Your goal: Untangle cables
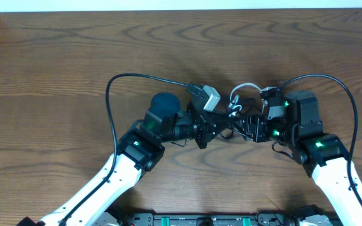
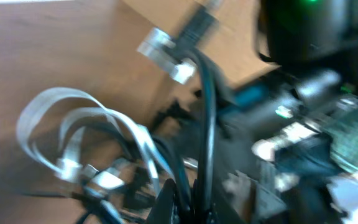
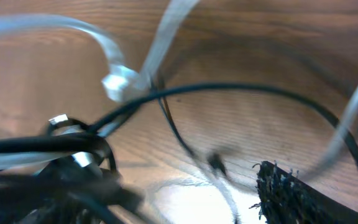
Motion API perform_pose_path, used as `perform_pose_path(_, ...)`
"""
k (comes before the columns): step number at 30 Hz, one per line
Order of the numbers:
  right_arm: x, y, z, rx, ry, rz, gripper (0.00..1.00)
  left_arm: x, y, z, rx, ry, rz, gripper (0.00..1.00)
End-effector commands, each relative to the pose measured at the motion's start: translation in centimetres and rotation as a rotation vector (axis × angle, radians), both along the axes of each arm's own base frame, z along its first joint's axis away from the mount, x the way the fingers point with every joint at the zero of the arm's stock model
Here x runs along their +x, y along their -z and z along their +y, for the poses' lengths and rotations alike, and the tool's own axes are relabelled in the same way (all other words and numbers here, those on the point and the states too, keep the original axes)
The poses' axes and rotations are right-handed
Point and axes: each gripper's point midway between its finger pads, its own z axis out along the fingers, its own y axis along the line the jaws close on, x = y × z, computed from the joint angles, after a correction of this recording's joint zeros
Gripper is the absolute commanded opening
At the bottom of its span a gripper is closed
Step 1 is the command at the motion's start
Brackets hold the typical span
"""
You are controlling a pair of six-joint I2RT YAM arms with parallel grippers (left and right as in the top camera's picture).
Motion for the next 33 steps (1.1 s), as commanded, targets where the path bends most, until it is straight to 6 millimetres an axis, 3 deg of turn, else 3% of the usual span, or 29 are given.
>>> perform_pose_path(1,2.1,3.0,-7.3,-0.257,0.412,0.053,0.73,-4.5,-3.5,-0.4,-0.115,0.272,0.022,0.08)
perform_pose_path(5,1.1,4.8,-12.4,-0.446,0.65,0.122,0.77,-3.1,-4.8,1.5,-0.141,0.23,-0.007,0.08)
perform_pose_path(10,0.3,6.4,-14.2,-0.455,0.727,0.214,0.75,-0.1,-7.3,5.5,-0.172,0.077,-0.086,0.08)
perform_pose_path(12,0.6,6.7,-13.5,-0.399,0.696,0.231,0.79,0.7,-8.0,6.9,-0.178,0.027,-0.114,0.08)
perform_pose_path(15,1.9,6.2,-9.8,-0.292,0.448,0.181,0.84,1.2,-8.2,7.7,-0.176,-0.005,-0.119,0.08)
perform_pose_path(18,2.0,5.2,-6.7,-0.177,0.281,0.146,0.89,2.5,-7.0,7.9,-0.149,-0.071,-0.08,0.08)
perform_pose_path(25,0.1,3.6,-6.9,-0.171,0.279,0.145,0.95,7.0,-2.8,9.3,-0.064,-0.314,0.079,0.08)
perform_pose_path(28,-0.8,1.7,-7.0,-0.164,0.273,0.09,0.96,8.4,-1.5,9.8,-0.041,-0.394,0.122,0.08)
perform_pose_path(33,-2.1,-2.9,-5.7,-0.076,0.202,-0.074,0.99,10.6,0.9,11.2,-0.105,-0.608,0.411,0.08)
